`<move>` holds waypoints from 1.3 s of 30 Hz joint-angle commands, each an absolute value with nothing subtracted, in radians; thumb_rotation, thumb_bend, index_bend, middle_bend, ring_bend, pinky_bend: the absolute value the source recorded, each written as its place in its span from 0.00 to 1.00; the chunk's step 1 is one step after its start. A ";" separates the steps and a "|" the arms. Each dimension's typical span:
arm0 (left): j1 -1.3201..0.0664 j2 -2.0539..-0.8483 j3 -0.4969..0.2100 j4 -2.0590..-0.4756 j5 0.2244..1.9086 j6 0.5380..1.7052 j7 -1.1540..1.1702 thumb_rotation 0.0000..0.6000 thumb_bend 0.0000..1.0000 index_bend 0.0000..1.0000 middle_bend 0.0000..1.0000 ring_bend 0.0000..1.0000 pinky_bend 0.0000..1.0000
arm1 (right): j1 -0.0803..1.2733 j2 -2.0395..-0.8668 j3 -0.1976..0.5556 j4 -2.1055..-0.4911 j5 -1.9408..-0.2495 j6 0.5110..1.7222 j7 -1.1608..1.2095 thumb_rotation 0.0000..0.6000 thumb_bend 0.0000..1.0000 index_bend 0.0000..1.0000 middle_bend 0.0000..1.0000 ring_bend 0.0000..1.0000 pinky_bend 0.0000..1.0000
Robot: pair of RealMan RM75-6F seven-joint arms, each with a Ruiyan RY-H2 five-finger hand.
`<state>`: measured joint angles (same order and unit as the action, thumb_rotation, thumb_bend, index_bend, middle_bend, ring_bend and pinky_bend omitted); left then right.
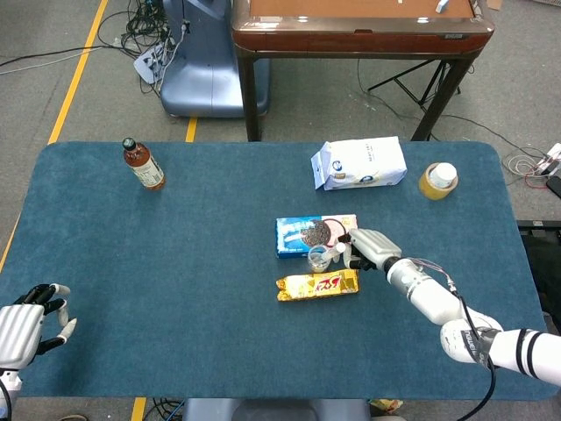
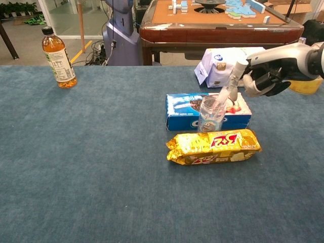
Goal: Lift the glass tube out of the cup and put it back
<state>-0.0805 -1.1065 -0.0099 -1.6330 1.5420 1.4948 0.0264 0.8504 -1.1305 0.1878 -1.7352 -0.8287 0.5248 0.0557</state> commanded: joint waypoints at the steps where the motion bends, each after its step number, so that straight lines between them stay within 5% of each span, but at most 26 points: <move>1: -0.081 -1.106 -0.010 -1.632 1.543 1.495 0.026 1.00 0.33 0.37 0.35 0.25 0.41 | 0.856 -1.137 0.187 -1.740 -0.829 0.532 0.059 1.00 1.00 0.53 1.00 0.98 1.00; 39: -0.079 -1.103 -0.010 -1.636 1.542 1.495 0.024 1.00 0.33 0.37 0.35 0.25 0.41 | 0.890 -1.136 0.181 -1.759 -0.887 0.501 0.149 1.00 1.00 0.53 1.00 0.98 1.00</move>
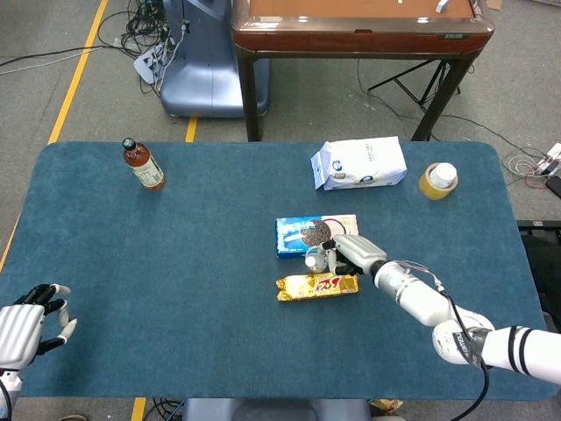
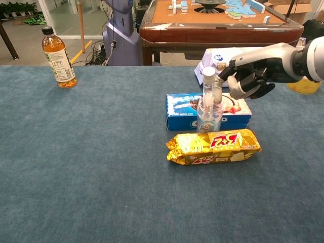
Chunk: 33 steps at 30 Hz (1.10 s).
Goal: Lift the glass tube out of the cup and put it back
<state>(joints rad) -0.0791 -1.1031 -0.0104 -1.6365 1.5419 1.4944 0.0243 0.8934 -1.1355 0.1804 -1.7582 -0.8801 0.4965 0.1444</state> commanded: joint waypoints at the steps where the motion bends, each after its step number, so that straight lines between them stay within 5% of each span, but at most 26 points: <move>1: -0.079 -1.103 -0.010 -1.636 1.542 1.495 0.024 1.00 0.33 0.37 0.35 0.25 0.41 | 0.888 -1.136 0.182 -1.760 -0.891 0.505 0.152 1.00 1.00 0.53 1.00 0.98 1.00; 12: -0.083 -1.109 -0.011 -1.632 1.536 1.484 0.036 1.00 0.33 0.37 0.35 0.25 0.41 | 0.817 -1.056 0.198 -1.819 -1.003 0.579 0.185 1.00 0.99 0.54 1.00 0.95 1.00; 14: -0.085 -1.110 -0.012 -1.632 1.534 1.481 0.040 1.00 0.33 0.37 0.35 0.25 0.41 | 0.797 -1.040 0.200 -1.830 -1.026 0.612 0.188 1.00 0.93 0.55 1.00 0.92 1.00; 19: -0.088 -1.115 -0.012 -1.632 1.532 1.474 0.050 1.00 0.33 0.37 0.35 0.25 0.41 | 0.752 -1.034 0.194 -1.830 -1.084 0.731 0.139 1.00 0.55 0.55 0.94 0.83 0.94; 24: -0.090 -1.119 -0.010 -1.632 1.530 1.469 0.056 1.00 0.33 0.37 0.35 0.25 0.41 | 0.726 -1.065 0.186 -1.817 -1.097 0.834 0.060 1.00 0.25 0.55 0.67 0.58 0.72; 30: -0.090 -1.118 -0.010 -1.634 1.531 1.470 0.056 1.00 0.33 0.37 0.35 0.25 0.41 | 0.730 -1.133 0.168 -1.764 -1.109 0.886 -0.044 1.00 0.10 0.55 0.39 0.24 0.28; 33: -0.089 -1.118 -0.010 -1.633 1.531 1.471 0.055 1.00 0.33 0.37 0.35 0.25 0.41 | 0.740 -1.171 0.163 -1.724 -1.121 0.890 -0.079 1.00 0.06 0.55 0.30 0.14 0.18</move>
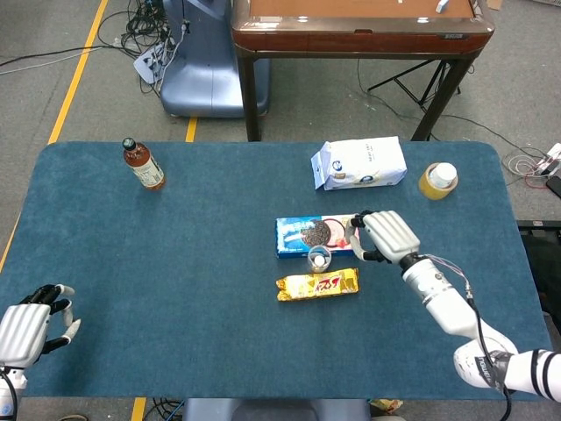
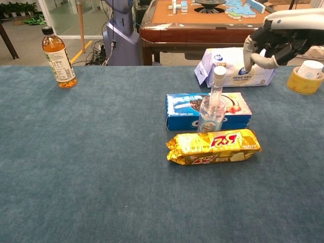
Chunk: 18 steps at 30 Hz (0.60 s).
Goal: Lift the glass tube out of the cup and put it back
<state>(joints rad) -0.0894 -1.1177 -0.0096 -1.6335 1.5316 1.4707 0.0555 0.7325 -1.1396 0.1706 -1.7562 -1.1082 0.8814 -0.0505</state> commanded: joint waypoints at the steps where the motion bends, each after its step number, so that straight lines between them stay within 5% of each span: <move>1: -0.089 -1.117 -0.010 -1.633 1.531 1.471 0.054 1.00 0.33 0.37 0.35 0.25 0.41 | 0.743 -1.182 0.162 -1.712 -1.126 0.890 -0.086 1.00 0.05 0.55 0.28 0.12 0.16; 10: -0.087 -1.113 -0.011 -1.633 1.531 1.477 0.042 1.00 0.33 0.37 0.35 0.25 0.41 | 0.769 -1.251 0.152 -1.653 -1.182 0.862 -0.094 1.00 0.00 0.54 0.20 0.04 0.11; 18: -0.086 -1.111 -0.010 -1.633 1.532 1.478 0.039 1.00 0.33 0.37 0.35 0.25 0.41 | 0.762 -1.255 0.142 -1.651 -1.231 0.869 -0.081 1.00 0.00 0.37 0.15 0.00 0.09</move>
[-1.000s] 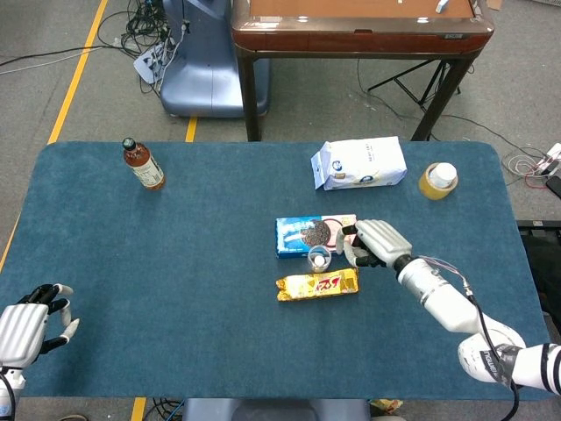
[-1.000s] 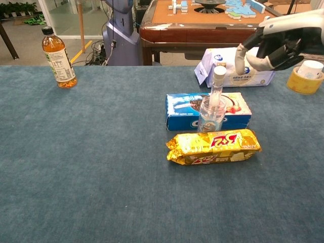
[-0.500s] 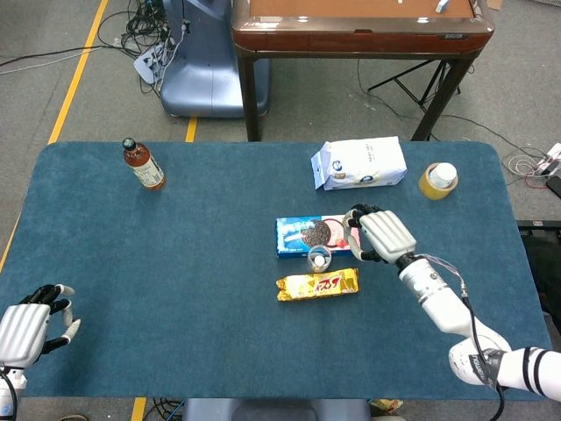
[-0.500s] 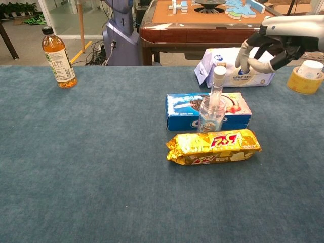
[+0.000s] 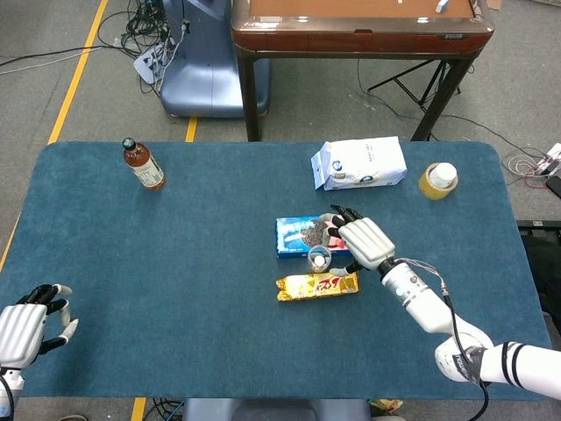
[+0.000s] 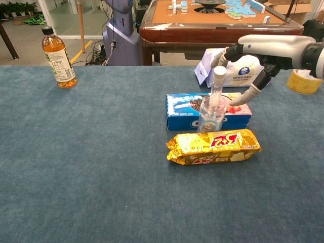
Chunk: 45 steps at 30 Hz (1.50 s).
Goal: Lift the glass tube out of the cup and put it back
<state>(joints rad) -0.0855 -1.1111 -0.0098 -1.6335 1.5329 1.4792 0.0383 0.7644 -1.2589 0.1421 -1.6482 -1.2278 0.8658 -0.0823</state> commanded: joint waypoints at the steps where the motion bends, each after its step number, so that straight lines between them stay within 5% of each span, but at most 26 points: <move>1: -0.086 -1.111 -0.010 -1.633 1.532 1.478 0.039 1.00 0.33 0.37 0.35 0.25 0.41 | 0.760 -1.251 0.143 -1.654 -1.233 0.872 -0.079 1.00 0.00 0.35 0.15 0.00 0.09; 22: -0.088 -1.112 -0.010 -1.636 1.529 1.474 0.044 1.00 0.33 0.37 0.35 0.25 0.41 | 0.737 -1.304 0.146 -1.607 -1.320 0.889 0.091 1.00 0.00 0.42 0.19 0.00 0.09; 45: -0.086 -1.109 -0.010 -1.637 1.532 1.478 0.036 1.00 0.33 0.37 0.35 0.25 0.41 | 0.730 -1.342 0.148 -1.554 -1.341 0.889 0.160 1.00 0.29 0.48 0.22 0.00 0.09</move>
<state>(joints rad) -0.0861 -1.1085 -0.0105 -1.6372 1.5317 1.4782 0.0362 0.7300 -1.3414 0.1481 -1.5537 -1.3415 0.8889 0.1596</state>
